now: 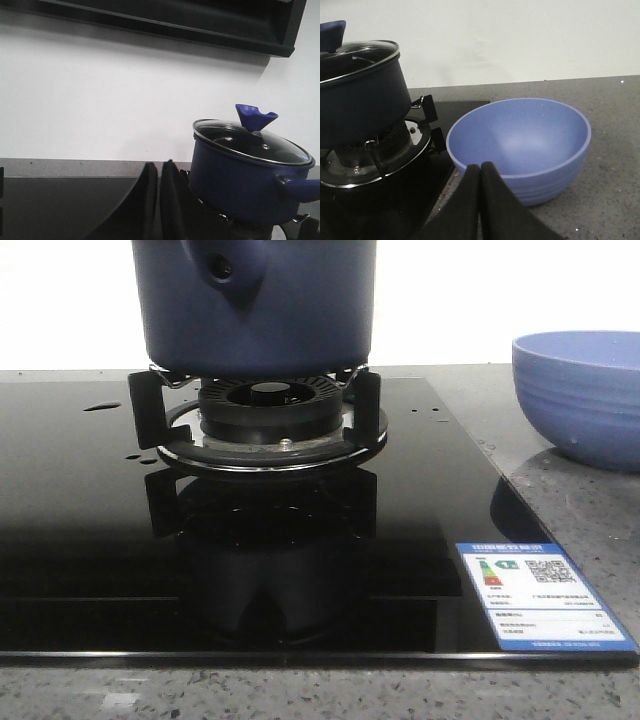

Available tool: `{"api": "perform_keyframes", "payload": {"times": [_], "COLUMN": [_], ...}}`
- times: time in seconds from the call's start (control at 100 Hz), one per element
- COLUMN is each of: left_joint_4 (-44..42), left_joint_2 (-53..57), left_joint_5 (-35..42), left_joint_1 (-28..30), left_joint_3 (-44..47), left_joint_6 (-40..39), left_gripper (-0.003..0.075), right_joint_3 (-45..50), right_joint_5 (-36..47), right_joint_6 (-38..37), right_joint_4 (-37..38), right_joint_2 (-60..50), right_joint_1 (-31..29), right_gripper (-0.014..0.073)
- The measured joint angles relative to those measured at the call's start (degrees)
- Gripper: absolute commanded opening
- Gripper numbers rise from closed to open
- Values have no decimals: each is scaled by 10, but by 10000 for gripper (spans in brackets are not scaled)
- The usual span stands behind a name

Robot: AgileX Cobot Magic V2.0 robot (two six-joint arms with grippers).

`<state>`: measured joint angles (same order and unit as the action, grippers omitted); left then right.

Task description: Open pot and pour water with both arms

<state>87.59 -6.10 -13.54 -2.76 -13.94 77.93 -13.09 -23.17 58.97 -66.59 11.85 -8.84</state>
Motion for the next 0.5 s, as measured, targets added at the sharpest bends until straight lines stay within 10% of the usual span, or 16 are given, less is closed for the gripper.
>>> {"api": "perform_keyframes", "payload": {"times": [0.5], "left_joint_4": [-57], "left_joint_2": [0], "left_joint_5": [14], "left_joint_1": [0], "left_joint_3": [0], "left_joint_6": [-60], "left_gripper": [-19], "right_joint_3": [0], "right_joint_5": [0], "right_joint_6": [0], "right_joint_4": [-1], "right_joint_2": [0], "right_joint_1": [0], "right_gripper": [-56]}}
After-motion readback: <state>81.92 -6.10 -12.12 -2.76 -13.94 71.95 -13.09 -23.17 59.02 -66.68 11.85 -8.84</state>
